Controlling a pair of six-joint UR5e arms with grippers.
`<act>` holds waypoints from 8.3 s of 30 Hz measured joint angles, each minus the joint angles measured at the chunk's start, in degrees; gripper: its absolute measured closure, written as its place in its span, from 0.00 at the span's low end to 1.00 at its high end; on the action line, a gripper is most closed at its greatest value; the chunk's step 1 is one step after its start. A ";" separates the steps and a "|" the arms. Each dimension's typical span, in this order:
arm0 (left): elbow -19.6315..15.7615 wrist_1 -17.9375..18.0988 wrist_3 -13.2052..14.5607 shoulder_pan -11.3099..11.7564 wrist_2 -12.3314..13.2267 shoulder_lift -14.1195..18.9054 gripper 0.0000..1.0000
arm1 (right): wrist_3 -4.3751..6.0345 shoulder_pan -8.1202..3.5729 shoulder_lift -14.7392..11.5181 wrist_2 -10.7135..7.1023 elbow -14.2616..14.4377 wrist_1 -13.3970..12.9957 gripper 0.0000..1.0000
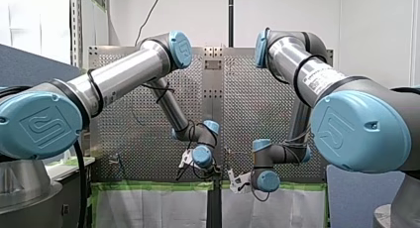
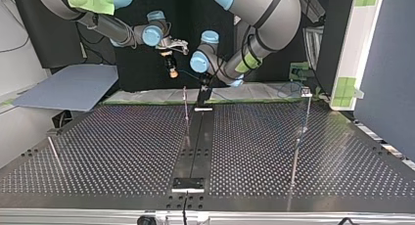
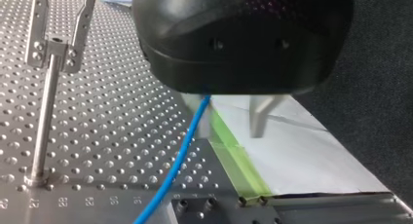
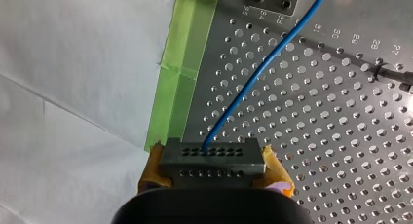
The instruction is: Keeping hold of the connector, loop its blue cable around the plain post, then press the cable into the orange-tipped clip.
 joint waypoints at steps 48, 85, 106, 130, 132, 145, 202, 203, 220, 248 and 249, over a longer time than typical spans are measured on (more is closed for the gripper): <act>0.46 -12.77 5.14 -2.29 -4.45 3.81 0.01 | -0.02 -0.25 0.01 0.00 -0.08 0.18 1.00; 13.49 -33.15 -7.80 -0.85 -4.77 6.34 0.01 | -0.48 0.09 -0.01 0.00 -0.07 0.54 1.00; 12.84 -44.04 -5.04 2.38 -3.73 6.26 0.01 | -0.63 0.53 0.02 0.00 -0.25 0.88 1.00; 14.93 -43.15 -6.48 4.19 0.05 5.31 0.01 | -0.72 0.56 0.03 -0.01 -0.33 1.00 1.00; 14.93 -43.20 -6.51 4.24 -0.06 4.56 0.01 | -0.72 0.55 0.03 0.00 -0.33 0.96 1.00; 14.90 -43.09 -6.62 4.44 -0.60 2.25 0.01 | -0.72 0.53 0.04 -0.03 -0.34 0.76 1.00; 14.40 -28.62 -5.27 2.75 -1.49 -5.25 1.00 | -0.72 0.54 0.05 -0.08 -0.35 0.47 1.00; 14.40 -28.38 -5.35 2.69 -1.51 -5.24 1.00 | -0.72 0.54 0.05 -0.08 -0.35 0.47 1.00; 13.34 -23.57 -5.79 -0.92 -8.25 -4.40 1.00 | -0.72 -0.18 0.01 0.13 -0.35 0.61 1.00; -0.98 -8.53 -10.09 -7.42 -15.50 1.17 1.00 | -0.81 -0.65 -4.43 4.13 1.16 2.86 1.00; -1.15 -7.96 -10.50 -7.60 -15.99 1.16 1.00 | -0.82 -0.66 -4.53 4.16 1.18 2.90 1.00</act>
